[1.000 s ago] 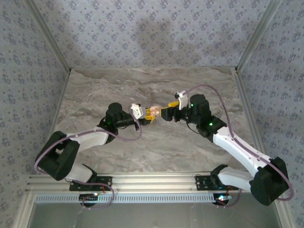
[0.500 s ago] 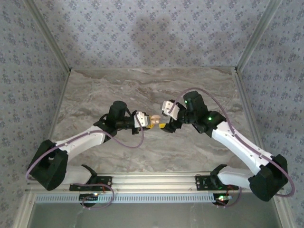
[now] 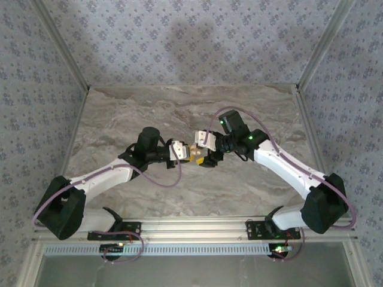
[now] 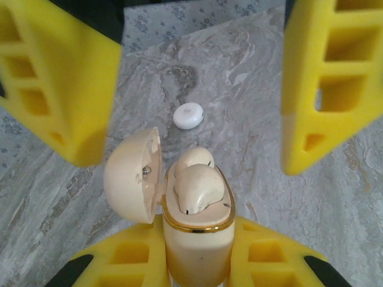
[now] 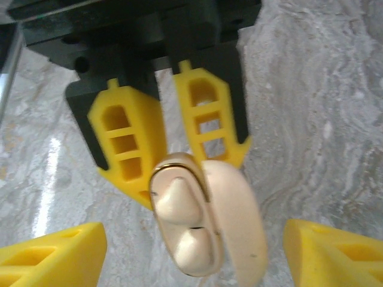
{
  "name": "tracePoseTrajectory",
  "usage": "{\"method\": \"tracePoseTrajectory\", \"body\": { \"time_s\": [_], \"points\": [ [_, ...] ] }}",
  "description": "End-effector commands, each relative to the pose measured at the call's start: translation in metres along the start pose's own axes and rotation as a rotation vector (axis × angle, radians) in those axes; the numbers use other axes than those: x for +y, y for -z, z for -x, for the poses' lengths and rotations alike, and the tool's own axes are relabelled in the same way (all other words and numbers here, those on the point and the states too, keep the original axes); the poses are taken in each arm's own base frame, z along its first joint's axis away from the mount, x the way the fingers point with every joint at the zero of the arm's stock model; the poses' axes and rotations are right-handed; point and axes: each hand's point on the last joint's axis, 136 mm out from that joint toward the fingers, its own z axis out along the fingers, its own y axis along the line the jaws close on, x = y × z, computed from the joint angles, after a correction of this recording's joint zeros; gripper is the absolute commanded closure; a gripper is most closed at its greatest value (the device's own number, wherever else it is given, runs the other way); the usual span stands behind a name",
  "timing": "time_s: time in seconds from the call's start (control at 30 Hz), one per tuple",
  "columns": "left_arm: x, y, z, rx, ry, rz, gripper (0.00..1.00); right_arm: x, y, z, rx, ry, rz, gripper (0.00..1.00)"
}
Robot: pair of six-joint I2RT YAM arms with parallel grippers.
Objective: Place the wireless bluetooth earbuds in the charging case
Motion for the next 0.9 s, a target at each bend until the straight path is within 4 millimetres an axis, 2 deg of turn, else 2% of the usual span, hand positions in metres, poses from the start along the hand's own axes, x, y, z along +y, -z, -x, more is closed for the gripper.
{"method": "tracePoseTrajectory", "body": {
  "time_s": [0.0,0.23,0.4,0.5,0.6,0.73,0.87],
  "points": [
    [0.008,0.005,0.018,-0.052,-0.025,0.043,0.81,0.015,0.003,0.010,-0.029,0.000,0.084,0.23],
    [0.016,0.008,0.015,-0.063,0.027,0.080,0.81,0.043,0.023,0.011,-0.088,-0.066,0.159,0.37],
    [0.025,0.011,0.013,-0.083,0.111,0.109,0.81,0.038,0.041,0.009,-0.184,-0.160,0.044,0.39],
    [0.040,0.013,0.013,-0.097,0.262,0.149,0.81,0.017,0.051,0.006,-0.242,-0.275,-0.083,0.36],
    [0.052,0.010,0.016,-0.126,0.475,0.149,0.81,-0.016,0.058,-0.005,-0.267,-0.474,-0.229,0.33],
    [0.064,0.003,0.019,-0.145,0.766,0.145,0.81,-0.054,0.063,-0.039,-0.208,-0.821,-0.388,0.32],
    [0.074,-0.005,0.013,-0.120,1.029,0.157,0.82,-0.076,0.080,-0.070,-0.162,-1.101,-0.468,0.31]
  ]
}}
